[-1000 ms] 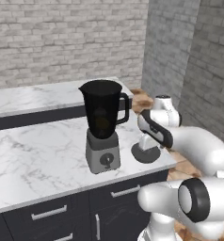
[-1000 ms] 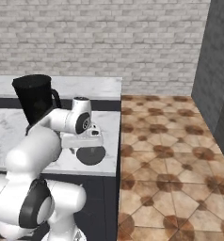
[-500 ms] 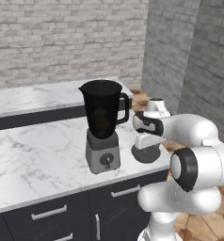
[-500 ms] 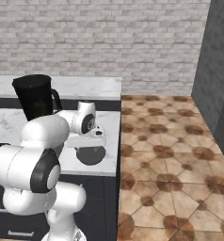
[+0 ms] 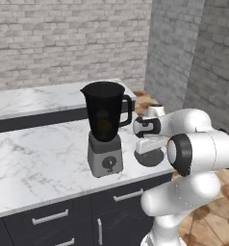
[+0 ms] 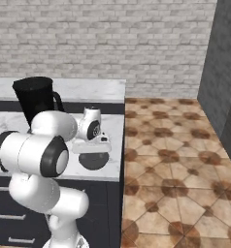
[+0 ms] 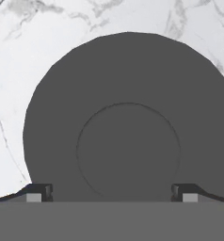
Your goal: Grab the lemon and garlic from the fridge, place them in the blender, close the lid, and turn on the blender to create a marinade.
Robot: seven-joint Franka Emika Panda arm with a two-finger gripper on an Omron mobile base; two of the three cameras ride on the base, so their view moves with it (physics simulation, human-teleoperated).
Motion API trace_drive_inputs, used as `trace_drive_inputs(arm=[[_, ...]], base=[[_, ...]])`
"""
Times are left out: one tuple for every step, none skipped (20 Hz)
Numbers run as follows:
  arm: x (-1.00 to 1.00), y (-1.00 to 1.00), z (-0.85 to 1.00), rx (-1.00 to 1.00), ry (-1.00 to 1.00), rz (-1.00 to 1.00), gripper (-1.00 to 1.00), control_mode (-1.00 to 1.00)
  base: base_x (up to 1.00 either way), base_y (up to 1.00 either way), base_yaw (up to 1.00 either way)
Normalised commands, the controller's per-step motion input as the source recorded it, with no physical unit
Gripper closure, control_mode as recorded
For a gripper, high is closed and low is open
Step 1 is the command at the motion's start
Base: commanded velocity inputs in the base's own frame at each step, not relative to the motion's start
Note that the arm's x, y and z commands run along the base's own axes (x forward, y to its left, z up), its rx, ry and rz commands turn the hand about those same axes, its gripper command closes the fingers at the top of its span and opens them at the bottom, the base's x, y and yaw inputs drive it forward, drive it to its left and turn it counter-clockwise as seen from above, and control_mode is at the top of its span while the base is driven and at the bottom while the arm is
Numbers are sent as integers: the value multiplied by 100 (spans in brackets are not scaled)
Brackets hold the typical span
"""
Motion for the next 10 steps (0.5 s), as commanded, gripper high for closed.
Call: trace_drive_inputs(arm=[[25,0,-21,0,-3,0,-100,-100],[19,0,-25,0,-3,0,-100,-100],[14,0,-30,0,-2,0,-100,-100],[11,0,-33,0,-2,0,-100,-100],[14,0,-31,0,-1,0,-100,-100],[17,0,-29,0,-1,0,-100,-100],[20,0,-26,0,-1,0,-100,-100],[18,0,-21,0,-1,0,-100,-100],[9,0,-21,0,0,0,-100,-100],[0,0,-26,0,0,0,-100,-100]], base=[[0,0,0],[0,0,0],[0,0,0],[0,0,0],[0,0,0],[0,0,0],[0,0,0],[0,0,0],[0,0,0],[0,0,0]])
